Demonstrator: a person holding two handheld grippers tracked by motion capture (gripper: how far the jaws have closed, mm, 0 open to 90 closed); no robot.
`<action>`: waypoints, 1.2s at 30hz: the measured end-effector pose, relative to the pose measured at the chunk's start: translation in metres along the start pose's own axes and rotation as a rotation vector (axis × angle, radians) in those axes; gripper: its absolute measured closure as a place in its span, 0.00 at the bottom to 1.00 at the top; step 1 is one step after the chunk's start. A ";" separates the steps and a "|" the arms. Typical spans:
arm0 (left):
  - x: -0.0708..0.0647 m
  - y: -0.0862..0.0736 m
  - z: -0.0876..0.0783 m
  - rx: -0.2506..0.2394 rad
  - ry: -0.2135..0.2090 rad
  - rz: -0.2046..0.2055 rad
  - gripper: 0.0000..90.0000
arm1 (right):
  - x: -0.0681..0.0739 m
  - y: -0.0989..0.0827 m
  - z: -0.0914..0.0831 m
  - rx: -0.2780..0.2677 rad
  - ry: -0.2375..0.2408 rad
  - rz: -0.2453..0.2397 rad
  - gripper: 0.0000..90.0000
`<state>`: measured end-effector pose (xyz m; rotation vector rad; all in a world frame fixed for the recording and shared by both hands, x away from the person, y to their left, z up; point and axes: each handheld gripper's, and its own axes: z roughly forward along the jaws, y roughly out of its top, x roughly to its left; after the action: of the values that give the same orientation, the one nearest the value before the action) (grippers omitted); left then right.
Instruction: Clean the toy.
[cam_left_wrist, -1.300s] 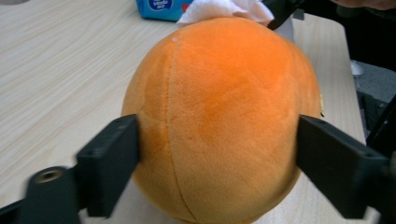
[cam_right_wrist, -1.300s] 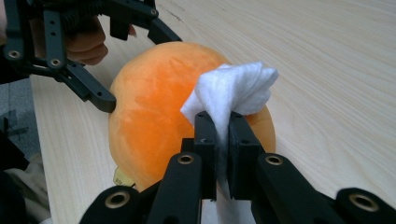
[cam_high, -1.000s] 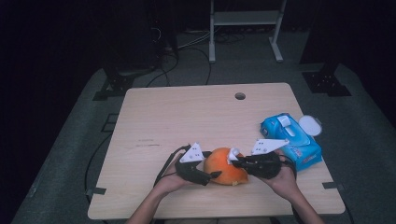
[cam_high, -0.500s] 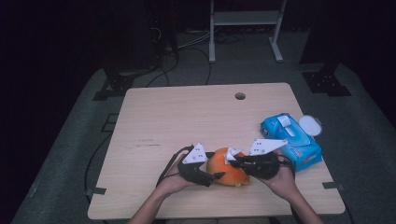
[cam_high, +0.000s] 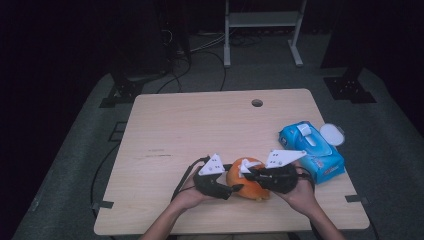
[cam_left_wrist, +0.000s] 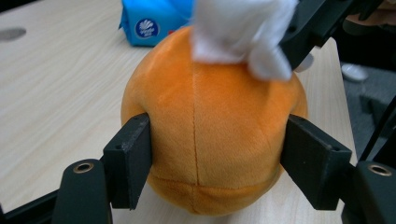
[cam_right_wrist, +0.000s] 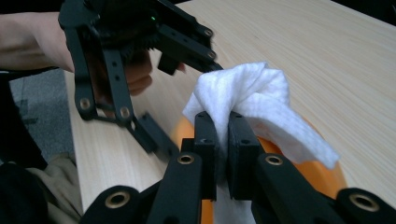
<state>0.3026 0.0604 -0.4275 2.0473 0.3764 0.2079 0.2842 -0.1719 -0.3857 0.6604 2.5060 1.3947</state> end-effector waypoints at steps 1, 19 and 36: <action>-0.001 0.000 0.000 0.001 0.004 0.007 0.33 | 0.001 0.001 0.001 0.005 -0.001 -0.006 0.93; -0.006 0.000 0.002 0.010 0.004 0.049 0.33 | 0.002 0.003 0.004 0.010 0.001 -0.017 0.93; -0.005 -0.006 0.003 -0.014 -0.020 -0.004 0.30 | 0.006 0.001 0.012 0.016 0.004 -0.015 0.93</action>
<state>0.2980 0.0589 -0.4339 2.0329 0.3661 0.1873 0.2831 -0.1597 -0.3910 0.6415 2.5224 1.3740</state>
